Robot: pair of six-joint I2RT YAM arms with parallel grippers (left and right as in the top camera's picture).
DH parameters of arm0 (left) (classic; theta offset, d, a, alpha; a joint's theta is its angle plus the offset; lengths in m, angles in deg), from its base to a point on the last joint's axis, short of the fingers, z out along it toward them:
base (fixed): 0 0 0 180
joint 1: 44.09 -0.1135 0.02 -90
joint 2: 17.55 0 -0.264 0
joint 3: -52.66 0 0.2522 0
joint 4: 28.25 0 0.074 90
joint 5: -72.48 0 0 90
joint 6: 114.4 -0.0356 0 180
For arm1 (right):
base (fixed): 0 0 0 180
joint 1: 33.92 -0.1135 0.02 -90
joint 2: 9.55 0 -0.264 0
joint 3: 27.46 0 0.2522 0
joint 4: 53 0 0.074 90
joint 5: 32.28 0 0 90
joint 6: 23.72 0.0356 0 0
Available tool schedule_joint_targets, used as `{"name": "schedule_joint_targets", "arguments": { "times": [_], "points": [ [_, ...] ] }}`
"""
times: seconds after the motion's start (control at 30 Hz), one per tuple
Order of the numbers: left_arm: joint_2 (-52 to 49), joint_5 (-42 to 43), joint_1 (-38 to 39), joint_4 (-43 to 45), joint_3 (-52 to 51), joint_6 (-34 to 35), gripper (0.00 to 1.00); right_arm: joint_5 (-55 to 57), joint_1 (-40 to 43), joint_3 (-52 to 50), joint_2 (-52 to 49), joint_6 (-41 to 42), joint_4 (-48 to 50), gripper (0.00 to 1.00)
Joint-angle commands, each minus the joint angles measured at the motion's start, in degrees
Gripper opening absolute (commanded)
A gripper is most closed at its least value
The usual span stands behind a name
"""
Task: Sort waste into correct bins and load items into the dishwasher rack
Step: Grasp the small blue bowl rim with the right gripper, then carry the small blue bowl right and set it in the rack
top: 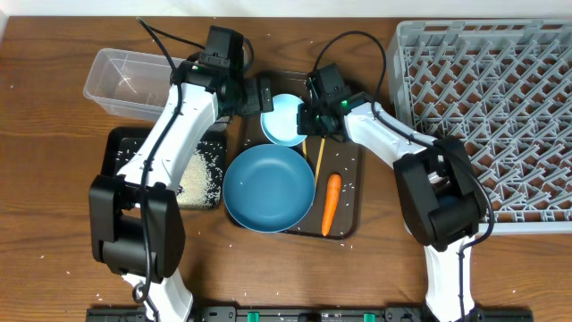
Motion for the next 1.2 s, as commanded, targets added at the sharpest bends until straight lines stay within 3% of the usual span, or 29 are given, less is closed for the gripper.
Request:
{"name": "schedule_joint_targets", "arguments": {
  "times": [0.0,0.5,0.87,1.0,1.17],
  "points": [
    [-0.26,-0.72,0.02,0.02,-0.5,-0.31,0.98,-0.94,1.18,0.15,1.11,0.13,-0.96,0.01],
    [-0.26,-0.72,0.02,0.0,-0.5,-0.31,0.98,0.55,6.29,0.15,15.63,-10.58,-4.07,0.01],
    [-0.26,-0.72,0.02,0.02,-0.5,-0.31,0.98,38.36,13.14,0.15,24.81,-17.97,0.0,0.01],
    [-0.26,-0.72,0.02,0.02,-0.5,-0.31,0.98,45.29,19.12,0.15,24.79,-20.31,1.75,0.01],
    [-0.26,-0.72,0.02,0.02,-0.5,-0.31,0.98,46.25,26.36,0.13,24.76,-26.36,7.54,0.01]
  ]
}}
